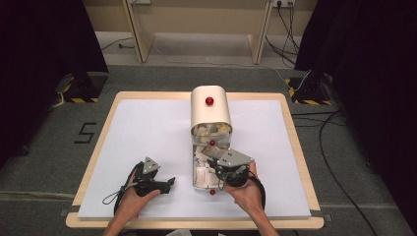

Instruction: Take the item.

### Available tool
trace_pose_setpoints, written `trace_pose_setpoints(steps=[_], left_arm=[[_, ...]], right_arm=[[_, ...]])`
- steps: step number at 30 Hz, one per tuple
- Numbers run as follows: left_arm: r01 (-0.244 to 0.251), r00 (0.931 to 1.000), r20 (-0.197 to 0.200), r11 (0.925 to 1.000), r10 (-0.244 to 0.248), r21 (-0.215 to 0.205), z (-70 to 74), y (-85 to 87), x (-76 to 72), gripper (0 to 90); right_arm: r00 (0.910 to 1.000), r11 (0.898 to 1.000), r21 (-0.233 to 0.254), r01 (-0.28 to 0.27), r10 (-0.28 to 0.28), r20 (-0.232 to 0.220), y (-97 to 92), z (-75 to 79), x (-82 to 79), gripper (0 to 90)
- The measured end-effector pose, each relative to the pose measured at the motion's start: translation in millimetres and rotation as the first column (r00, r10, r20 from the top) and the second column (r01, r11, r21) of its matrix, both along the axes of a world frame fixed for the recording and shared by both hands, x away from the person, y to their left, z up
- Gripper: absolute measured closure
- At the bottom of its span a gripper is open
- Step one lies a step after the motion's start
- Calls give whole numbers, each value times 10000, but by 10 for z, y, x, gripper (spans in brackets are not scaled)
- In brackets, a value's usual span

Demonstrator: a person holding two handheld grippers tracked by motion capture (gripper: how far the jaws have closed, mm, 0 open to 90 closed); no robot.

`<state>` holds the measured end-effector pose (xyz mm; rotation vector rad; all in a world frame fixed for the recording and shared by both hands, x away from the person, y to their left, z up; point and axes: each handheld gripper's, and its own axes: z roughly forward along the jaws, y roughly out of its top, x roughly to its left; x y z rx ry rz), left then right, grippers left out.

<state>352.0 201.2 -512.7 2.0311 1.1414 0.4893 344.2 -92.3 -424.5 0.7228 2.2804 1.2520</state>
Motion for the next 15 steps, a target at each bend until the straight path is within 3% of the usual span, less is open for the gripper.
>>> trace_pose_setpoints(steps=[15], left_arm=[[3,10000,3,10000,-3,-19,-1,1,1,106]], right_arm=[[9988,9987,340,391,-401,282,-186,113,-55,862]])
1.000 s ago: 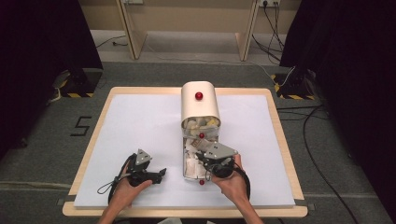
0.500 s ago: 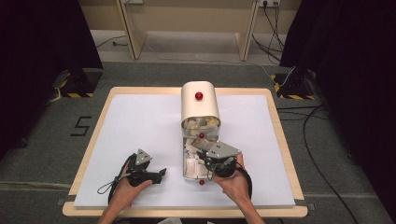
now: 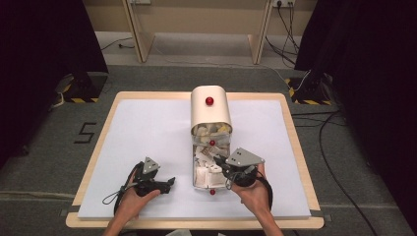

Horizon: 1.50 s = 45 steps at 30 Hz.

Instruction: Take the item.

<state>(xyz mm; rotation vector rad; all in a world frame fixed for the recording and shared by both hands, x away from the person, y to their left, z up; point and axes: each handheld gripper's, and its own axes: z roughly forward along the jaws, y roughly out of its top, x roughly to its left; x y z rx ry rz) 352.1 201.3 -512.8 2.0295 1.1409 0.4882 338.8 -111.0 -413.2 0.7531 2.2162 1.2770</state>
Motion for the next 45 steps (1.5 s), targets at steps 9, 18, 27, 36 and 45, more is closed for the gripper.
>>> trace_pose_setpoints(steps=[9,18,27,36,45], left_arm=[[1,10000,1,10000,-1,-1,0,0,0,106],[-4,10000,-2,10000,4,8,1,0,0,106],[-6,10000,-4,10000,6,1,0,0,0,106],[-6,10000,-11,10000,6,-4,0,1,0,106],[-3,10000,-12,10000,3,-3,0,1,0,106]], right_arm=[[9996,9996,131,262,-263,62,-121,33,3,862],[9976,9972,386,644,-653,213,-303,110,1,863],[9922,9912,586,1187,-1206,301,-518,149,35,862],[9852,9837,613,1691,-1705,182,-684,106,107,862],[9784,9769,557,2061,-2068,69,-775,45,195,862]])
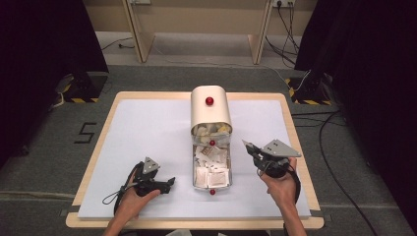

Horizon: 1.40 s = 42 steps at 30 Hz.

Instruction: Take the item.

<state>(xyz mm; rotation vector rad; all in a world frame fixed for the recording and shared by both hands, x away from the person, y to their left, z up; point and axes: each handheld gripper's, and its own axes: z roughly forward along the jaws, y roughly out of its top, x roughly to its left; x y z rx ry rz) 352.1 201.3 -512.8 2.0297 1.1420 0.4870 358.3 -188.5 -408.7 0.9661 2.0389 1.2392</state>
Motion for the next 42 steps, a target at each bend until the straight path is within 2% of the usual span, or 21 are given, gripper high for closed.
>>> trace_pose_setpoints(steps=[19,32,42], left_arm=[[-8,10000,3,10000,8,-1,0,-1,0,106],[0,10000,5,10000,0,9,0,0,0,106],[0,10000,3,10000,0,7,0,0,0,106]], right_arm=[[9960,9966,-81,824,-826,-354,-221,-177,182,862],[9876,9895,-253,1425,-1438,-630,-380,-329,286,861],[9835,9861,-293,1636,-1654,-740,-446,-394,324,860]])
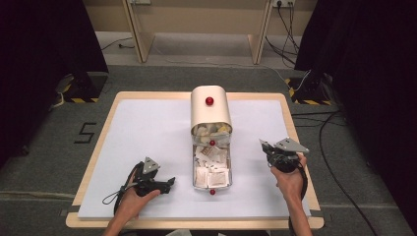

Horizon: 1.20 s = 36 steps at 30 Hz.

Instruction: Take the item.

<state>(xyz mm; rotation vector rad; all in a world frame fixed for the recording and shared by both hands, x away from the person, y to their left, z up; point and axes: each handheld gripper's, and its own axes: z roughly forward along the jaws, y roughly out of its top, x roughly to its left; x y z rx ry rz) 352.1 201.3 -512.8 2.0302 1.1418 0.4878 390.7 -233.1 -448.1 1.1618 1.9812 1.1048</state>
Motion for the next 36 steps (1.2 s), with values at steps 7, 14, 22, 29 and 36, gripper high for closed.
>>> trace_pose_setpoints(steps=[7,14,22,29,36], left_arm=[[-8,10000,0,10000,8,-14,0,-1,0,105],[-5,10000,0,10000,5,-9,0,-1,0,105],[-5,10000,-1,10000,5,-8,0,0,0,105],[-4,10000,-3,10000,4,-8,0,-1,0,105],[-4,10000,1,10000,4,-6,0,-1,0,105]], right_arm=[[9998,9999,-21,158,-158,-78,-44,-54,31,858],[9993,9994,-74,325,-326,-200,-94,-113,55,859],[9983,9986,-140,511,-515,-259,-135,-155,76,859],[9975,9979,-165,628,-633,-307,-168,-183,86,858],[9967,9971,-369,666,-682,-435,-177,-232,103,858]])
